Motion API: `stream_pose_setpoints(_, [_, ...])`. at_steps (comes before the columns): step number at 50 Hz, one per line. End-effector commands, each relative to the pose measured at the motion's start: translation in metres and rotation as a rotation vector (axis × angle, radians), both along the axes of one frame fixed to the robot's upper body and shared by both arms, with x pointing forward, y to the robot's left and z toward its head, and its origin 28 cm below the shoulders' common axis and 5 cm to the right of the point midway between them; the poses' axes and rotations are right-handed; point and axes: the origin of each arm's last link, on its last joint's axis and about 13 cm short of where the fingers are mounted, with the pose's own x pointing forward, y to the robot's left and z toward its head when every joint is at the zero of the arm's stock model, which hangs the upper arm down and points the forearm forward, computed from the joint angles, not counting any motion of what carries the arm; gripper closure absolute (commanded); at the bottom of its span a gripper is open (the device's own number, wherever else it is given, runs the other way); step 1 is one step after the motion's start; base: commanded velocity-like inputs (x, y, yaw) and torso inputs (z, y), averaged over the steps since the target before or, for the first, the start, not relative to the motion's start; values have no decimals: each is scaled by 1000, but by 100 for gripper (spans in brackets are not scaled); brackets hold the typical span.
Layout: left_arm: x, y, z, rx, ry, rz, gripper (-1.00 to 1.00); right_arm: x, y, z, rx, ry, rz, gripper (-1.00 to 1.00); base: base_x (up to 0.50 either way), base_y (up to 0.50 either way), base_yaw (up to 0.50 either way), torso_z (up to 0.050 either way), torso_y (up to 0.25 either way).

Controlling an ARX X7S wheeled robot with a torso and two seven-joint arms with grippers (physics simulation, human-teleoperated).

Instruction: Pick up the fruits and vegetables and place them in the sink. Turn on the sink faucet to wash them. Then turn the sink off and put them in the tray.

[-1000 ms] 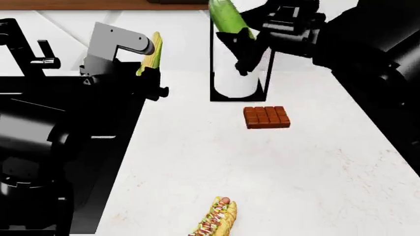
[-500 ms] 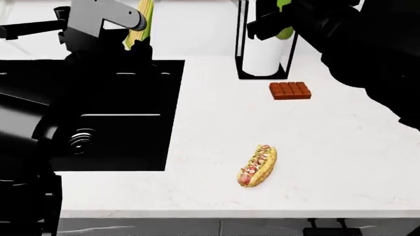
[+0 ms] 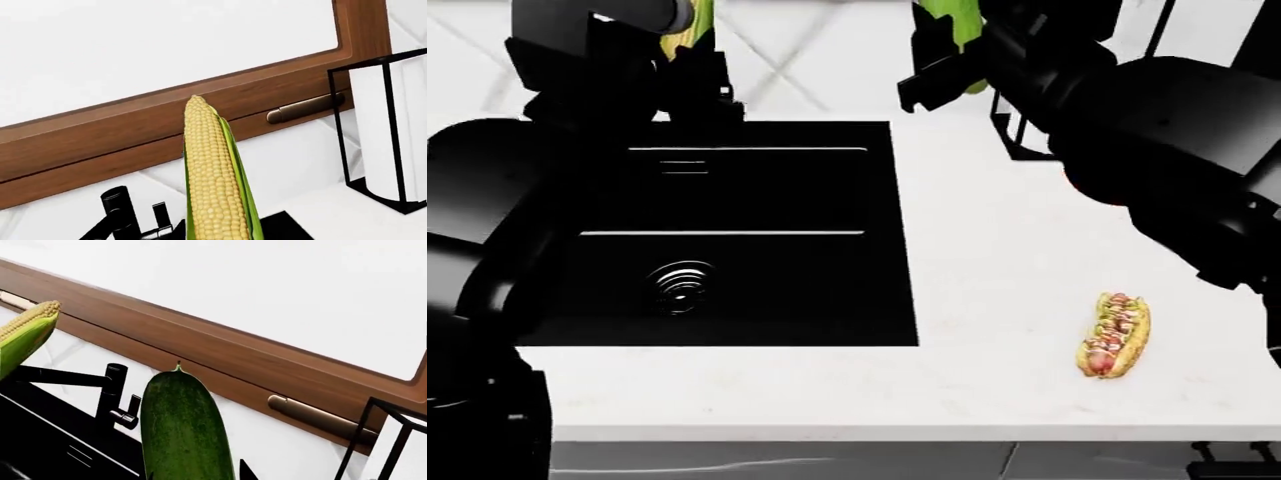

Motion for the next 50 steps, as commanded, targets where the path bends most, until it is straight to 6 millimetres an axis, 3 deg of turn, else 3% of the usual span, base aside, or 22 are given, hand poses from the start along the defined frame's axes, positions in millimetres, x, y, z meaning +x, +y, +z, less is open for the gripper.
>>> stream_pose_setpoints(1, [-4,5,17,-48,-179,78,100,-1,1,-3,-27,-33,24,100,0,500,0,0,0])
stream_pose_setpoints(8, [-1,12,31,-74,-181,97,100,-6,0,-2,-45,-32,33,100,0,500,0,0,0])
stream_pose_setpoints(16, [8,18,17,6,-76,113,100,-3,-8,1,-64,-11,40,100,40,500,0,0,0])
stream_pose_setpoints(28, [19,20,22,163,7,101,100,-8,-22,21,-104,33,37,100,467,310,0,0,1])
stream_pose_setpoints(36, [17,33,27,212,66,139,100,-22,-32,32,-118,113,65,100,500,20,0,0,3])
stream_pose_setpoints(50, [6,43,29,190,71,179,100,-16,-30,18,-184,105,89,100,302,468,0,0,1])
